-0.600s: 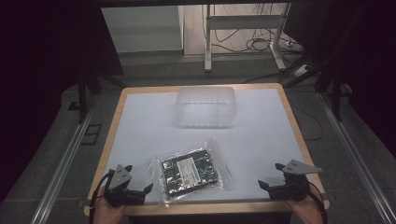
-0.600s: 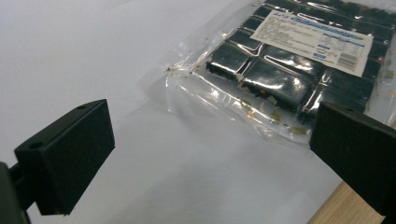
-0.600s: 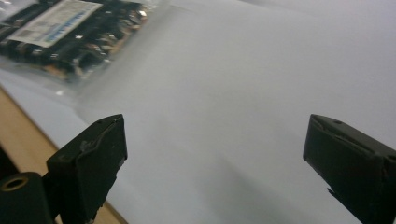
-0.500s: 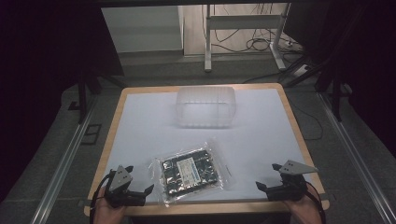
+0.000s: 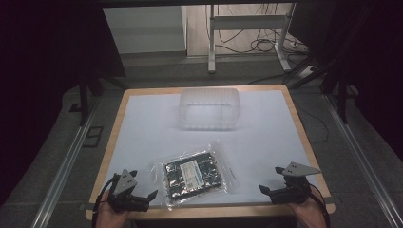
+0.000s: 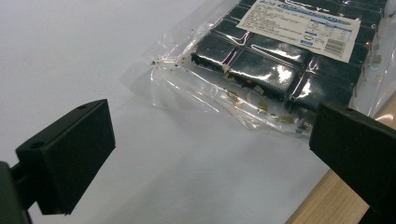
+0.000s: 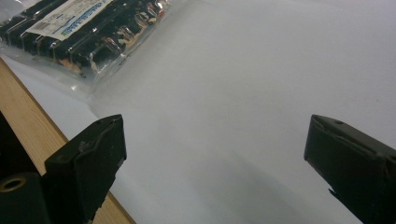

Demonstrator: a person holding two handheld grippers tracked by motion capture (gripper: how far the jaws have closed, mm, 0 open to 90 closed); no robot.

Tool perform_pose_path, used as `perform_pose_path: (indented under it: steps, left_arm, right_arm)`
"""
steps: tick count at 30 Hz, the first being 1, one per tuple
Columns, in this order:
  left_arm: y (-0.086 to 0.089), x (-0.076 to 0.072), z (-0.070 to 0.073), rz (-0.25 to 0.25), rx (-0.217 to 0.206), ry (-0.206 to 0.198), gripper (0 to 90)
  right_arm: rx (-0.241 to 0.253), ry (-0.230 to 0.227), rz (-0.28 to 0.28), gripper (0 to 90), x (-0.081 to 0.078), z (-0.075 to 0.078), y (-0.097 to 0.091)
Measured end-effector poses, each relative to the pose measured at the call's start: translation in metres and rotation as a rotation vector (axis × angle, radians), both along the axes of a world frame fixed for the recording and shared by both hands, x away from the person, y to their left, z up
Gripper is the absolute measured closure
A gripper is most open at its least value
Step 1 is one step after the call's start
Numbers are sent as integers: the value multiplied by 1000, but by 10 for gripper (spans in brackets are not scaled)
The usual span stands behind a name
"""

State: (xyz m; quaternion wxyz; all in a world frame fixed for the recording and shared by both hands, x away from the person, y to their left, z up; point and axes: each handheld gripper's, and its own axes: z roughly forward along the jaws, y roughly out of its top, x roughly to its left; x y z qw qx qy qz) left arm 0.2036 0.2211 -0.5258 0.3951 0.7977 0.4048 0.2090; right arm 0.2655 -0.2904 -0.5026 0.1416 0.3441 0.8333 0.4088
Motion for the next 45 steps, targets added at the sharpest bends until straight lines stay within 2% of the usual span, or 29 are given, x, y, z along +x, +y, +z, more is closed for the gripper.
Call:
perform_pose_path:
  steps: [13, 26, 45]
  left_arm:
    - [-2, 0, -1, -16, 10, 10, 4]
    - [-2, 1, -2, -14, 15, 17, 6]
    - [-2, 2, -2, -11, 18, 17, 6]
  right_arm:
    - [-4, -14, 15, 59, 3, 1, 7]
    - [-25, -40, 59, 58, 7, 4, 23]
    - [21, 11, 98, 58, 20, 4, 41]
